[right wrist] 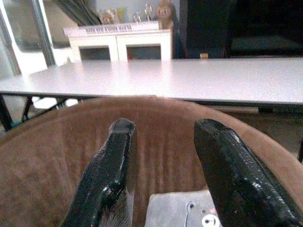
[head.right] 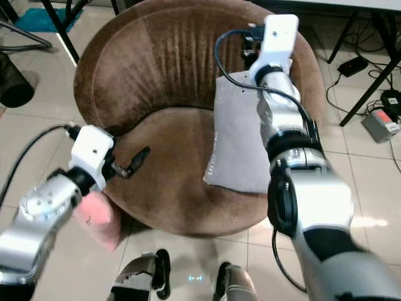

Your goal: Move the pillow to the sofa from floor

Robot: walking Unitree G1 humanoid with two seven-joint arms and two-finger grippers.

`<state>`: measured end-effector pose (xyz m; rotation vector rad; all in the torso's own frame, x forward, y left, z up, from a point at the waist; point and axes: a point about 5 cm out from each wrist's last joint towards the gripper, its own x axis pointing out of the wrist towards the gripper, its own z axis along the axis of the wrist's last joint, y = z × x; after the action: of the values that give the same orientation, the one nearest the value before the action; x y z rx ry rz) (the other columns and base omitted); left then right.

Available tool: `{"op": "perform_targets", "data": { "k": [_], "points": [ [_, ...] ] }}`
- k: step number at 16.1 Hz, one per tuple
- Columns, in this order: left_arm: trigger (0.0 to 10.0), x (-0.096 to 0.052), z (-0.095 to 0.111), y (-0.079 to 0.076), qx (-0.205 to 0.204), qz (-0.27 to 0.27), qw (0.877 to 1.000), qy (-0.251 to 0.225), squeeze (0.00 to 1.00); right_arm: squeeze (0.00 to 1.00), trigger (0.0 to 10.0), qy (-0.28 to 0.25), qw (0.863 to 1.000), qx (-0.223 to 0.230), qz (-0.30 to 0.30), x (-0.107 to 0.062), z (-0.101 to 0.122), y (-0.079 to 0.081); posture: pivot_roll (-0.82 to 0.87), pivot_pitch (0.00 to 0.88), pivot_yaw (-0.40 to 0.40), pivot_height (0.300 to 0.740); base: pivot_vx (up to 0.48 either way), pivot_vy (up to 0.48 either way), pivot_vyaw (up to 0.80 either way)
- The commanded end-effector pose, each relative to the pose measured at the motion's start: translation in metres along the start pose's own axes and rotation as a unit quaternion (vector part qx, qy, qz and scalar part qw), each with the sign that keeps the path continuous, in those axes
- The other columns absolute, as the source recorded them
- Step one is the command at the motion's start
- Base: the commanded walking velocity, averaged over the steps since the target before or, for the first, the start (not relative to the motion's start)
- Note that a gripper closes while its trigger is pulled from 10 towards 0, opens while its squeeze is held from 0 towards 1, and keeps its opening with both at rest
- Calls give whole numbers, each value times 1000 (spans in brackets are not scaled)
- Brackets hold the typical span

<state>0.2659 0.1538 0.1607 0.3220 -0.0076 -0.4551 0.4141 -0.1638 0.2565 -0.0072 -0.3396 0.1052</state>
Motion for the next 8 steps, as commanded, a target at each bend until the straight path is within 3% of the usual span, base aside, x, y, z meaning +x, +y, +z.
{"op": "perform_targets", "data": {
  "k": [1, 3, 4, 6, 8],
  "points": [
    [10000, -8, -11, 2, -8, 21, 1000, 11, 0, 0, 10000, 4, 1000, 18, 1, -13, -15, -1, 66, 146, 42, 740, 0, 0, 0],
    [10000, -17, -23, 1, -17, 36, 999, 27, 0, 0, 10000, 21, 999, 31, -8, -52, -44, -1, 23, 107, 43, 740, 0, 0, 0],
    [10000, -21, -27, 2, -21, 48, 998, 34, 0, 0, 10000, 44, 998, 48, -21, -90, -57, 2, -2, 90, 43, 740, 0, 0, 0],
    [10000, -16, -26, 1, -26, 68, 997, 30, 0, 0, 10000, 94, 993, 59, -43, -143, -70, 10, -24, 82, 31, 740, 0, 139, 0],
    [10000, -9, -23, 0, -26, 80, 996, 21, 0, 0, 10000, 127, 987, 79, -60, -168, -75, 17, -33, 77, 26, 740, 0, 277, 0]
  ]
}}
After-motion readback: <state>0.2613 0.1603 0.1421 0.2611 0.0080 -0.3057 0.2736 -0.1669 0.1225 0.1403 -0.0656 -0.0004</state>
